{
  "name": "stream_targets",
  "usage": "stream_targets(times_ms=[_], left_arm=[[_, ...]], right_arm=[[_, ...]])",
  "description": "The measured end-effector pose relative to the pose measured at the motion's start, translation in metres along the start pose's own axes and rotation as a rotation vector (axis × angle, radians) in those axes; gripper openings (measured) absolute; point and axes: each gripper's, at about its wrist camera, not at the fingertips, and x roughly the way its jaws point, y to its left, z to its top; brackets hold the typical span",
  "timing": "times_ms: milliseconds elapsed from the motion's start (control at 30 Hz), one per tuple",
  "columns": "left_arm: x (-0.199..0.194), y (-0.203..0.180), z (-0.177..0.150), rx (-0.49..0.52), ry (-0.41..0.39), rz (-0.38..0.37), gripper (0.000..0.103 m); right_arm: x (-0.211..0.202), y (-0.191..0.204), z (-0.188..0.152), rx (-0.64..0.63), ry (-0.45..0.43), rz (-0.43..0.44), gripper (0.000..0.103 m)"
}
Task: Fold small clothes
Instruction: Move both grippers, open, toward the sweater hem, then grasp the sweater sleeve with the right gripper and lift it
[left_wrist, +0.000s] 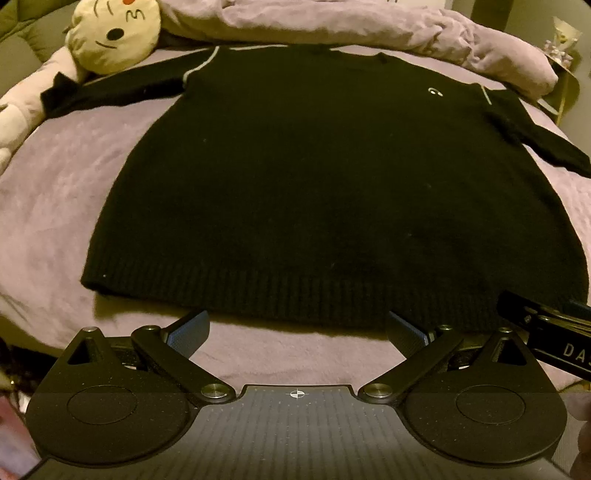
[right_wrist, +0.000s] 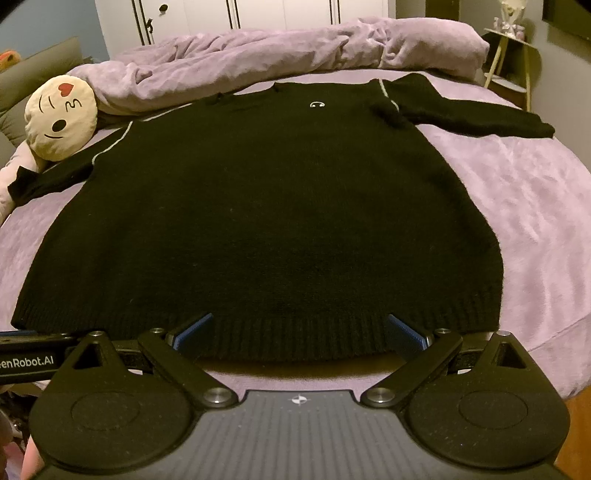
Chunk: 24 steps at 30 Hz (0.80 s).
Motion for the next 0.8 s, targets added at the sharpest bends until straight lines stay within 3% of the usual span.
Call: stream_targets(times_ms=[800], left_arm=[[0.022, -0.002, 0.008, -0.024, 0.059, -0.006, 0.103]], right_arm=[[0.027, -0.016, 0.007, 0.043, 0.054, 0.015, 0.099]])
